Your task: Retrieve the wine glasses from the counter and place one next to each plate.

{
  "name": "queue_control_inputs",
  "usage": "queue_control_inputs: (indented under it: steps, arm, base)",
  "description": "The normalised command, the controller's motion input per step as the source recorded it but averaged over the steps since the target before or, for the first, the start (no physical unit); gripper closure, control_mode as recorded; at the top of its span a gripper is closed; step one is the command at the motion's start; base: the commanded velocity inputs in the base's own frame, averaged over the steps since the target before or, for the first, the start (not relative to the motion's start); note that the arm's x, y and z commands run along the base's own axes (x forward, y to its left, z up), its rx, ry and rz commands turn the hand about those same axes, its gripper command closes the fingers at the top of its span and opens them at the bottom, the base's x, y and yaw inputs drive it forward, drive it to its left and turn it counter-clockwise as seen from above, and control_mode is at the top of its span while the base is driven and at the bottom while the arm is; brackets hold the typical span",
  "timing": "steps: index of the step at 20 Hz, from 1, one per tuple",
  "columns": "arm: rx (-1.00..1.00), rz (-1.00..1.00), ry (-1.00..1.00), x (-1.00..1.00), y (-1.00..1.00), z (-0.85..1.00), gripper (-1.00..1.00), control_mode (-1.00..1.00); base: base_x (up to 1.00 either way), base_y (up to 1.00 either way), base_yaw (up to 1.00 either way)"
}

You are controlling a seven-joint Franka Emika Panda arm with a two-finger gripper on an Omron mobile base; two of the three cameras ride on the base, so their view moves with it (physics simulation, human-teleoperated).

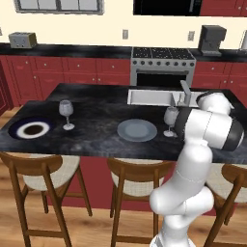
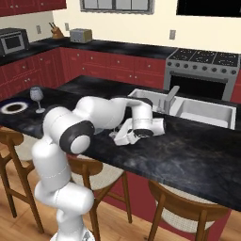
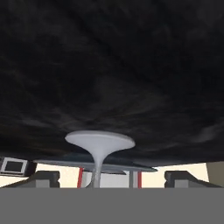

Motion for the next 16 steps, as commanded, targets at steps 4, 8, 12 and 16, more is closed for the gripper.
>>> queue_control_inputs:
  steps: [4,8,12,16]
  arm:
    - [0.0,-0.04,-0.02,-0.3,-0.23,0.2,-1.0,-1.0]
    - [0.0,-0.09,-0.11,-0.61,-0.08,0.65,-1.0,-1.0]
    - [-0.01,-0.08,-0.17,-0.7,0.0,0.99,-1.0,-1.0]
    - [-0.02,-0.05,-0.18,-0.75,0.01,1.0,-1.0,-1.0]
  base:
    - [0.0,0.0,0.0]
    - [0.0,0.0,0.0]
    - [0.0,0.0,0.0]
    - [0.0,0.0,0.0]
